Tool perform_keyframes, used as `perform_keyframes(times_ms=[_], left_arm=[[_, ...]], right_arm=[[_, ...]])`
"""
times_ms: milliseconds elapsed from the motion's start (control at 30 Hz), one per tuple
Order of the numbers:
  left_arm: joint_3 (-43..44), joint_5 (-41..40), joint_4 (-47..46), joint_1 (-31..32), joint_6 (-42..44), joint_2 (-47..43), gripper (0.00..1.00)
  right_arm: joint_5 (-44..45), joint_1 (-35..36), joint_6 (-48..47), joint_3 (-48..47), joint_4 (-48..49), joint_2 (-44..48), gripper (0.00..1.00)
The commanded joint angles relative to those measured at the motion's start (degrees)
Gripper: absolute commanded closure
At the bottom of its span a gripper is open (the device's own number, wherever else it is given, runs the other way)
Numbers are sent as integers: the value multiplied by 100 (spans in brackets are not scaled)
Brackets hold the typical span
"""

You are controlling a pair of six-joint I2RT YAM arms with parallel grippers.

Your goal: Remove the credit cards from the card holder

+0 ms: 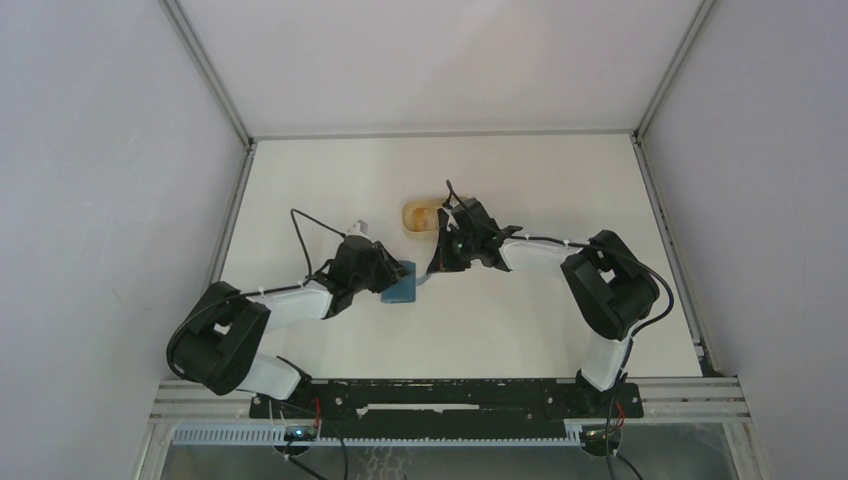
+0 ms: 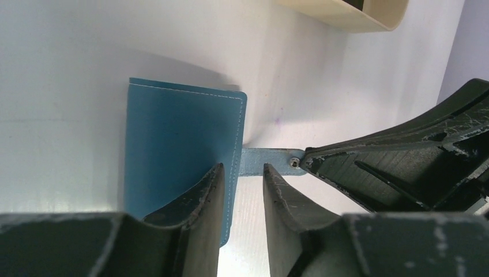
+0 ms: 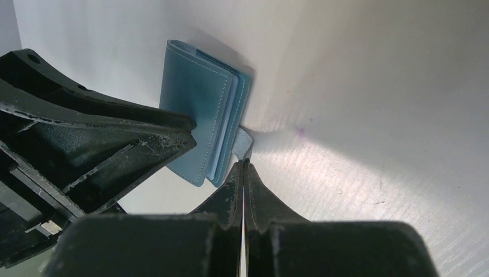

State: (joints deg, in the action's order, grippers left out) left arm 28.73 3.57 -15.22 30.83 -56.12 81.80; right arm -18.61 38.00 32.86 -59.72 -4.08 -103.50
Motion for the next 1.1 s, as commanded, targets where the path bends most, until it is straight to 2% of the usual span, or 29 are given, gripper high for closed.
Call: perform_keyframes(times_ms=[0, 267, 433, 567, 1067], left_arm=[[-111, -146, 26, -91, -101, -2, 66], [-129, -146, 30, -115, -125, 100, 87], [-151, -173, 29, -121, -149, 46, 91], [-155, -204, 61, -146, -171, 16, 99], [-298, 31, -276, -321, -507, 538, 100]], right_arm=[[-64, -27, -6, 32, 159, 268, 100], [-149, 18, 95, 23, 346, 278, 100], [-218, 131, 140, -120, 350, 202, 100], [-271, 268, 167, -329, 350, 78, 100], [-683, 500, 374, -945, 606, -859, 100]])
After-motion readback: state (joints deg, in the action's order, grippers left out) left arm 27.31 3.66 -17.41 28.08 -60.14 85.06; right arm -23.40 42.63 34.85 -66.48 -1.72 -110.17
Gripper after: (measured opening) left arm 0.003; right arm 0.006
